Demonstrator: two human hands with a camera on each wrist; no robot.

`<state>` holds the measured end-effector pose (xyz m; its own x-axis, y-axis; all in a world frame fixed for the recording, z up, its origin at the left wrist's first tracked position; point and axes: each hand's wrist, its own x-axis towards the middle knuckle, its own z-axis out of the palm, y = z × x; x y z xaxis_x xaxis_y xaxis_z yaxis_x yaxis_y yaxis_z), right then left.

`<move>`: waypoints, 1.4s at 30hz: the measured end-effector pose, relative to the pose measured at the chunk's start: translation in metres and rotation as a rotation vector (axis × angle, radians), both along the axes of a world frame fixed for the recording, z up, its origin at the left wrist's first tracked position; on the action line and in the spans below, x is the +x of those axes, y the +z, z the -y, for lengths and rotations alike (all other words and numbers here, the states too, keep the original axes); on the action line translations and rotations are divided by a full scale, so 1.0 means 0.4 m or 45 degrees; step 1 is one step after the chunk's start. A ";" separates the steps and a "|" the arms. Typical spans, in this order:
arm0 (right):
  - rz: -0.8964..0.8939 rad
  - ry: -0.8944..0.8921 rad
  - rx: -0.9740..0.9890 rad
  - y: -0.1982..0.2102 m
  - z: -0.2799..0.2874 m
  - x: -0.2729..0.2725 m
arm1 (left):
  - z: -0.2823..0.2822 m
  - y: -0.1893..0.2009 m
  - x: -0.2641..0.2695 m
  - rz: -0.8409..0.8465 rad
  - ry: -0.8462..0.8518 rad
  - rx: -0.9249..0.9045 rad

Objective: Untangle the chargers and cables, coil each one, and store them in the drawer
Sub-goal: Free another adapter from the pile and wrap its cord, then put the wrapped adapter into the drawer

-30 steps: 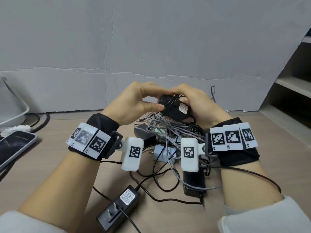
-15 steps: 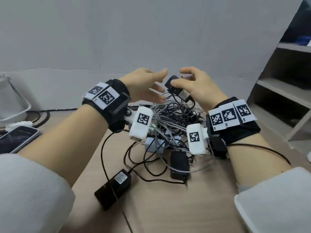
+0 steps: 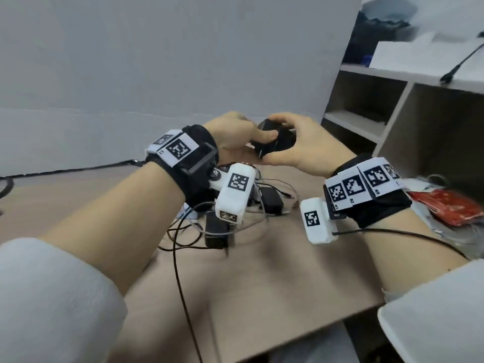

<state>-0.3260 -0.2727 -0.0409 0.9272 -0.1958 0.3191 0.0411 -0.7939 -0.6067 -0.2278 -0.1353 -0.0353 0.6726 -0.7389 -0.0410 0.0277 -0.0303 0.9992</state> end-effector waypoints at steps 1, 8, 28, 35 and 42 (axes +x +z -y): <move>0.022 -0.069 -0.011 -0.008 0.023 -0.035 | 0.028 -0.006 -0.027 -0.008 -0.011 -0.011; -0.072 -0.356 -0.172 -0.073 0.207 -0.322 | 0.252 -0.084 -0.229 -0.138 -0.296 0.147; -0.479 -1.203 0.289 -0.255 0.796 -0.900 | 0.822 -0.339 -0.768 -0.772 -0.632 0.489; -0.623 -1.375 0.325 -0.393 0.983 -0.849 | 0.912 -0.516 -0.781 -0.825 -0.339 0.686; -0.674 -1.359 0.311 -0.514 1.105 -0.762 | 0.982 -0.603 -0.766 -0.618 -0.277 0.752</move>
